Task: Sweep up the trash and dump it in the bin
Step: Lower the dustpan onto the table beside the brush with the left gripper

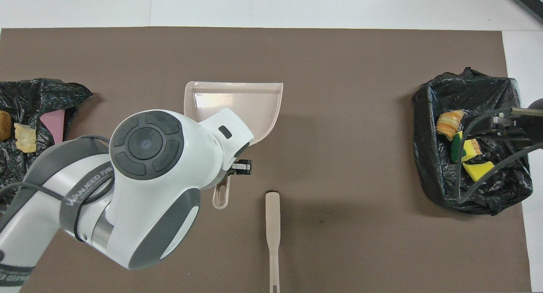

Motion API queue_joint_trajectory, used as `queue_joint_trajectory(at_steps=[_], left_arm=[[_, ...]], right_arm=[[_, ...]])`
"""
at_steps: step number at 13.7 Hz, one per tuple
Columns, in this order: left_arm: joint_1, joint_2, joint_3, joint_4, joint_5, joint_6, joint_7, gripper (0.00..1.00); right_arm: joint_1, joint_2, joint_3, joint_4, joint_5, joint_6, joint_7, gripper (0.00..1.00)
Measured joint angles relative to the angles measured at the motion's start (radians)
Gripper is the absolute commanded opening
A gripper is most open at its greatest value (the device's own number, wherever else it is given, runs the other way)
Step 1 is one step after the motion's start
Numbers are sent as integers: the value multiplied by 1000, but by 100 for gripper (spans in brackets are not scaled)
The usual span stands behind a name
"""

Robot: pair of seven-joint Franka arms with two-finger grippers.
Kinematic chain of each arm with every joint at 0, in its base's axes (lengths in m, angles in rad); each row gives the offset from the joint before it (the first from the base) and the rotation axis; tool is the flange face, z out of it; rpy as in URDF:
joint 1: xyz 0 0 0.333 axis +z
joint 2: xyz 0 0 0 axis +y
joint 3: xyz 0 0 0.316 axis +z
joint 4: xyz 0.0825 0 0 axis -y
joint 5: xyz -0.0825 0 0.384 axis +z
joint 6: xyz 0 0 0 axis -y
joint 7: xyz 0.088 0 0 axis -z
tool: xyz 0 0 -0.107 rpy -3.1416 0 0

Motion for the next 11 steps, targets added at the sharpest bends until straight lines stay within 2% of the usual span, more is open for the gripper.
queue_joint_trajectory(at_steps=[4, 7, 11], left_arm=[[-64, 118, -1, -1, 0, 125, -108, 0], [-102, 201, 0, -1, 0, 216, -153, 0], [-115, 253, 2, 0, 0, 273, -173, 0]], right_arm=[[1, -1, -2, 0, 0, 0, 0, 100], [49, -7, -53, 0, 0, 0, 0, 100], [79, -11, -85, 0, 1, 0, 0, 100]])
